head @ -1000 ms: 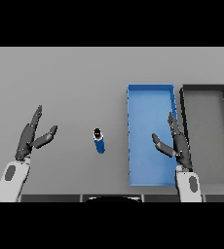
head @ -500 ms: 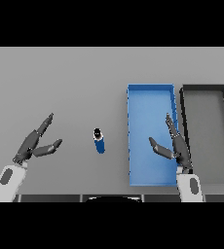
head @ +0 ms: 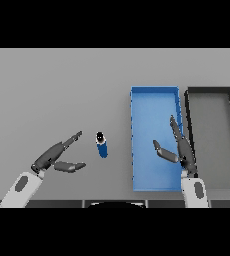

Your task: Pick up the blue pipe and place it into the blue bin.

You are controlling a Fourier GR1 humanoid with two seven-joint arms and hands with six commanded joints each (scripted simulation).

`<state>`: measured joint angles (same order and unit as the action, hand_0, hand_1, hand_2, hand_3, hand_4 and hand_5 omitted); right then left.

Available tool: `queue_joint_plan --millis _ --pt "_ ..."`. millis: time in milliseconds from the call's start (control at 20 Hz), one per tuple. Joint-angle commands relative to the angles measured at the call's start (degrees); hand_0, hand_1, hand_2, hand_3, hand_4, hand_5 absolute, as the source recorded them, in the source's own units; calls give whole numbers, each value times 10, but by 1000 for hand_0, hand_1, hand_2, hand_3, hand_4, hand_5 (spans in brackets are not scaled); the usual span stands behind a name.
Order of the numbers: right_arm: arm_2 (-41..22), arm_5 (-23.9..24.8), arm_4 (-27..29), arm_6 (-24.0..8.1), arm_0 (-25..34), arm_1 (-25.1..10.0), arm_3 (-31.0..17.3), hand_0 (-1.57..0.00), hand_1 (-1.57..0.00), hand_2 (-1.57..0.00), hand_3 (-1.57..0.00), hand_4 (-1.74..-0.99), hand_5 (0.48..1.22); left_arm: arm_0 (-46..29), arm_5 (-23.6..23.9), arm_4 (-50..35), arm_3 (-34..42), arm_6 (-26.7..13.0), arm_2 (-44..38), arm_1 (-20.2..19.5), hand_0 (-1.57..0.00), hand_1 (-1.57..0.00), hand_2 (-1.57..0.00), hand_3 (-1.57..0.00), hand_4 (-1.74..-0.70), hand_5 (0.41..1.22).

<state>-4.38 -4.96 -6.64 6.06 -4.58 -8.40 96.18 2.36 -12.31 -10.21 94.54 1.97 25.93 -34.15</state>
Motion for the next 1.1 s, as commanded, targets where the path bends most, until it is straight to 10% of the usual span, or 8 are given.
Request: queue_joint_plan --millis 0,550,900,1050 --pt "2 -1 5 -2 0 -1 4 1 1 1 1 -1257 617 1 0 8 -2 4 8 8 1 1 1 1 -1097 454" --pt "-1 -1 9 -12 -18 8 21 1 1 1 1 -1274 605 78 -8 32 -105 -18 57 136 1 1 1 1 -1117 448" --pt "4 -2 10 2 -27 5 16 1 1 1 1 -1267 600 119 2 50 -179 34 62 203 1 1 -19 -18 -1109 507" --pt "8 -1 12 -5 -24 2 19 1 1 1 1 -1260 600 118 1 16 -196 41 43 226 -187 -348 -481 -519 -1253 730"
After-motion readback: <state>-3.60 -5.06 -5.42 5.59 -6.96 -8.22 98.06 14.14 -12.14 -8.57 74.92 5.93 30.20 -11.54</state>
